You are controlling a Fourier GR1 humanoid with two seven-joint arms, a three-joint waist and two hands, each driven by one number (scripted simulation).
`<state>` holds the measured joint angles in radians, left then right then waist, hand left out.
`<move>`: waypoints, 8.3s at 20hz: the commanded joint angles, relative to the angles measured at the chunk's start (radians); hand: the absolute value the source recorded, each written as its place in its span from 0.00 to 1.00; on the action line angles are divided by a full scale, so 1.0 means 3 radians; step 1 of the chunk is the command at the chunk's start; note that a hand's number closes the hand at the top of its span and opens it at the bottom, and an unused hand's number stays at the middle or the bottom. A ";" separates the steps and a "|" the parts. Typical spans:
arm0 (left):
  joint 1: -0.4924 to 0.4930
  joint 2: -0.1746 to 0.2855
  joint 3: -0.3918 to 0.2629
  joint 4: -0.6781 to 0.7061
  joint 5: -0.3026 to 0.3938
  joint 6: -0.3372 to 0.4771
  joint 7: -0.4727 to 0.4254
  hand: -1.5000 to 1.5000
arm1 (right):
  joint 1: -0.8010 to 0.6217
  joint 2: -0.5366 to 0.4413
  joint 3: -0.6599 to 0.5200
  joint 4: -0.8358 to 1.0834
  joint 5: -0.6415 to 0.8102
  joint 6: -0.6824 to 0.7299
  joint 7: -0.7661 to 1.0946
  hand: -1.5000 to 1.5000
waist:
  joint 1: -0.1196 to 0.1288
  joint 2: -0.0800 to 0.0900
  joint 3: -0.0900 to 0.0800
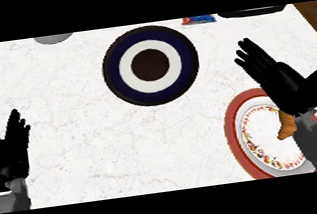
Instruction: Pick the croissant from the plate and place it in the plate
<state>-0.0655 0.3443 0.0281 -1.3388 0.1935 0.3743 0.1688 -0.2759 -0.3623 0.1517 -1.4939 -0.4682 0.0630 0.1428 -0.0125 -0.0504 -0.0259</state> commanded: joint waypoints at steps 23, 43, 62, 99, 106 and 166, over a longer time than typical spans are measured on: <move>-0.0612 0.0108 -0.0520 -0.0323 -0.0311 -0.0699 -0.0209 0.50 | 0.0955 -0.0139 0.0306 -0.0399 0.3951 -0.3199 0.0360 0.00 | -0.0053 0.0144 0.0076; -0.0544 -0.0058 -0.0521 -0.0484 -0.0453 -0.0743 -0.0090 0.50 | 0.0829 -0.0396 0.0017 -0.1866 0.4225 -0.0012 0.3179 0.00 | 0.0055 0.0164 0.0086; -0.0549 -0.0229 -0.0215 -0.0303 -0.0678 -0.1035 -0.0288 0.50 | 0.0704 0.0079 -0.0220 -0.0703 0.4346 0.0150 0.2569 0.00 | 0.0044 0.0167 0.0086; -0.0533 -0.0555 -0.0065 -0.0314 -0.0992 -0.1082 -0.0202 0.50 | 0.0509 0.0447 -0.0453 -0.0595 0.4638 -0.0580 0.1251 1.00 | 0.0035 0.0164 0.0088; -0.0572 -0.0535 -0.0025 -0.0260 -0.0969 -0.1142 -0.0268 0.50 | 0.0055 0.0470 -0.0364 -0.1138 0.4500 -0.0445 0.1180 1.00 | 0.0056 0.0165 0.0085; -0.0579 -0.0623 0.0070 -0.0246 -0.1054 -0.1182 -0.0260 0.50 | -0.1152 0.0789 -0.0959 0.1687 0.1830 -0.1989 -0.0296 0.00 | 0.0013 0.0159 0.0086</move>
<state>-0.2374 0.1707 0.0529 -1.4272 -0.1147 0.0135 0.0933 -0.7221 -0.0741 -0.1414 -0.8672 0.1057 -0.6048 0.0364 -0.0083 -0.0045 0.0002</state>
